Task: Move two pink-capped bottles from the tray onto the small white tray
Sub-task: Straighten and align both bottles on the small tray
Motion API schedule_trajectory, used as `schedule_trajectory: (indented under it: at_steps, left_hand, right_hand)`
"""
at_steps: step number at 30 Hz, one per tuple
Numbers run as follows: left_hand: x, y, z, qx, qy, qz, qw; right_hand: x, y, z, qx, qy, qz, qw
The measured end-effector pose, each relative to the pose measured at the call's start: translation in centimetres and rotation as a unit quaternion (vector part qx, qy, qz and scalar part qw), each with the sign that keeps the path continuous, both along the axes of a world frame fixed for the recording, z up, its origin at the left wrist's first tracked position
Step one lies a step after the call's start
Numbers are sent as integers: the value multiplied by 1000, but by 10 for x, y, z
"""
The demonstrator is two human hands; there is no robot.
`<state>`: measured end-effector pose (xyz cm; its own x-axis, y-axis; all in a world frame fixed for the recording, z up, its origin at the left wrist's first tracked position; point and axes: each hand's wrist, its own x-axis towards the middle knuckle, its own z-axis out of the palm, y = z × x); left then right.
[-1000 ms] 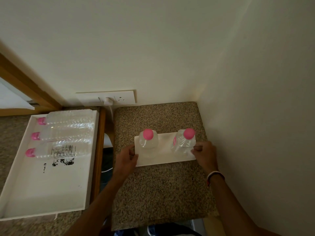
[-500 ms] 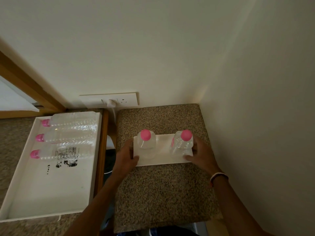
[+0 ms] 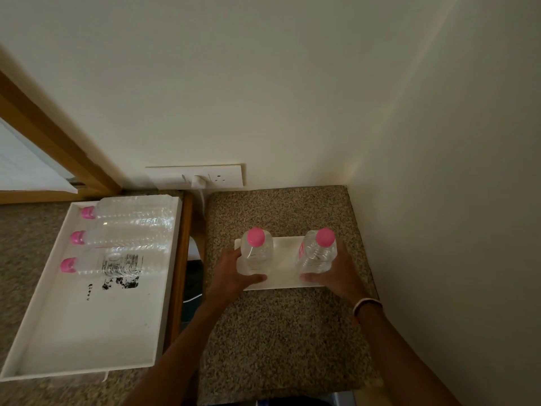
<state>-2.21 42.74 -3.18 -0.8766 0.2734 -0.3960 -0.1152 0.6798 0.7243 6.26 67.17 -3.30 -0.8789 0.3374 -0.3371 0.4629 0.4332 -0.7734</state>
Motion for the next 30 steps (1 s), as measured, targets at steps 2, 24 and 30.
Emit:
schedule_trajectory:
  at_steps: [2,24,30]
  left_hand:
    - [-2,-1,1,-4,-6,-8,1000]
    - [-3,-6,3,23,-12,5,1000]
    - [-5,-6,2,20,-15,-4,1000]
  right_hand:
    - [-3,5,-1,8,-19,20,1000]
    - [-5,14,5,15,-27,31,999]
    - [-5,13,8,15,-30,29,999]
